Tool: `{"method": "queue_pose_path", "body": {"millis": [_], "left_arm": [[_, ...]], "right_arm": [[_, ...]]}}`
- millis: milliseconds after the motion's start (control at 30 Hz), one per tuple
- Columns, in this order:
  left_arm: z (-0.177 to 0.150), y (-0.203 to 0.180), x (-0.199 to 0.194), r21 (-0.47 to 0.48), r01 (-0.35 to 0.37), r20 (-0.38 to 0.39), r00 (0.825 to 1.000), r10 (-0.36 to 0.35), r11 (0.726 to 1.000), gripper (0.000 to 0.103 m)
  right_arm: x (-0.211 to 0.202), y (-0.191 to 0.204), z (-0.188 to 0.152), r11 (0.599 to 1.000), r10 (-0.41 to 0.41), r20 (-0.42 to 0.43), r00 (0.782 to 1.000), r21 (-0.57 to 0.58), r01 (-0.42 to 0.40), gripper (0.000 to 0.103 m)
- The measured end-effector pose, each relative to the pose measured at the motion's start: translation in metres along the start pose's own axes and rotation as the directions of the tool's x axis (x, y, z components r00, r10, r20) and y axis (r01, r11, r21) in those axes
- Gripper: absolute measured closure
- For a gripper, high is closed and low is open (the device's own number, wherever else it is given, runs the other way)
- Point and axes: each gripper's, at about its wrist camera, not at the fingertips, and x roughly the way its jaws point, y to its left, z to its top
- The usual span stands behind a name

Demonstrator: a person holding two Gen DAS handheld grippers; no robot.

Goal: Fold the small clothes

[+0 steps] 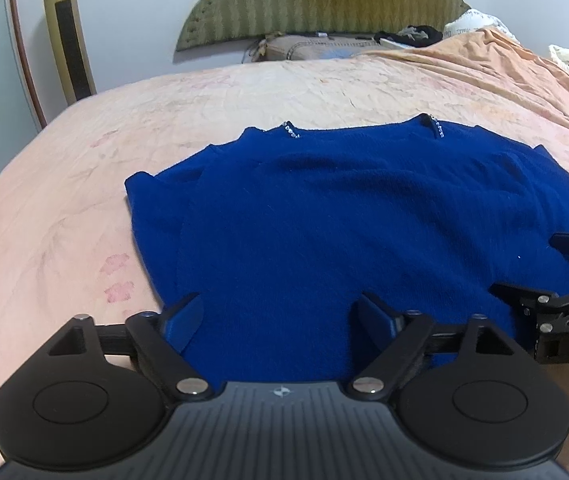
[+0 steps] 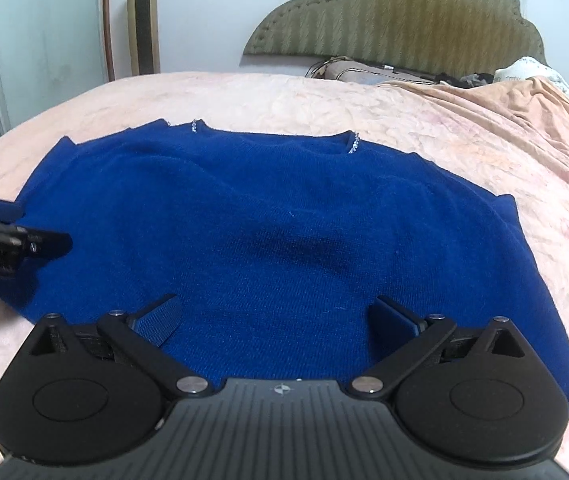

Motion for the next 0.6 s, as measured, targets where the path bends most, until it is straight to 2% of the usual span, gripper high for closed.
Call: {"method": "queue_pose_path", "body": {"millis": [167,400,600], "left_arm": [[-0.011,-0.009,-0.001,0.006,-0.043,0.056,0.998,0.043,0.999,0.011],[-0.017,-0.010,0.000,-0.007,-0.052,0.099,0.994,0.053,0.999,0.007],[-0.018,-0.010,0.000,-0.009,-0.050,0.105,0.993,0.051,0.999,0.005]], "right_arm": [[0.000,0.001,-0.002,1.000,-0.017,0.018,1.000,0.017,0.017,0.000],[0.001,0.000,-0.002,1.000,-0.013,0.017,1.000,0.024,0.013,0.000],[0.001,0.000,-0.002,1.000,-0.016,0.018,1.000,0.021,0.015,0.000]]}}
